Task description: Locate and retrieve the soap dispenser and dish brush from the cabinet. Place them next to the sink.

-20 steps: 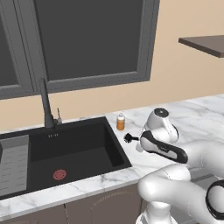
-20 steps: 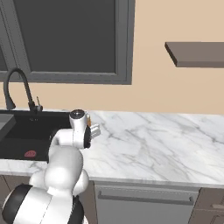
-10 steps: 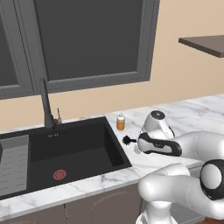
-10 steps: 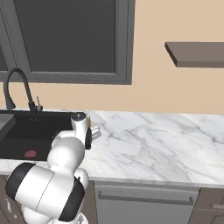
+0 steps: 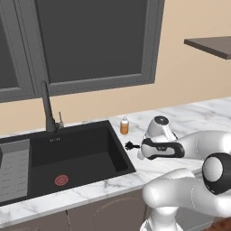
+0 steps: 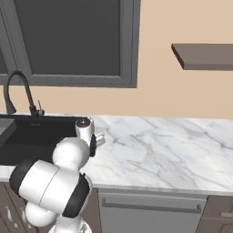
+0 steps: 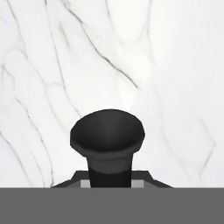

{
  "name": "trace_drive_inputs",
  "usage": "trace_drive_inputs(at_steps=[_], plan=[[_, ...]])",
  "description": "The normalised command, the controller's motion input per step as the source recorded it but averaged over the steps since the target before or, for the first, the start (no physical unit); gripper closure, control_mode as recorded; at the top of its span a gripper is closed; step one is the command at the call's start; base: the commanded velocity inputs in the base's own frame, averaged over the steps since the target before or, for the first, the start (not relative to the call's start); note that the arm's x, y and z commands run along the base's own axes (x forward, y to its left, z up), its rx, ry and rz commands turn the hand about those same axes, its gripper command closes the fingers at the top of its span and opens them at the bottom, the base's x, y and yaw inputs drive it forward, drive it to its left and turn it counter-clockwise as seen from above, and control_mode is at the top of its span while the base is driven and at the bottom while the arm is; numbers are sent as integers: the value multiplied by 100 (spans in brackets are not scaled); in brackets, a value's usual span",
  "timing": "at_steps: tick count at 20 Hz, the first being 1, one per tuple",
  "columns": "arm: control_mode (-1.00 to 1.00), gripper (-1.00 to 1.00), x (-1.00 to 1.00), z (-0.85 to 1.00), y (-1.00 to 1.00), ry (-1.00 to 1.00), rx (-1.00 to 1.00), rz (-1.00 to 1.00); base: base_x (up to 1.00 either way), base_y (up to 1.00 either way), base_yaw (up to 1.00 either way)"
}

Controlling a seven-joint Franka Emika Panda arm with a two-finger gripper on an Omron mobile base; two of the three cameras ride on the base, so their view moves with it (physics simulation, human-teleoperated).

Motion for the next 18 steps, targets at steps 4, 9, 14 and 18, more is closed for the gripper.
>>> trace_drive_inputs(at_steps=[4,9,14,18], plan=[[-100,100,5,-18,0,0,0,6,0,0,0],[-100,100,4,-19,0,0,0,6,0,0,0],[-100,-100,4,-18,0,0,0,6,0,0,0],[-100,-100,3,-16,0,0,0,5,0,0,0]])
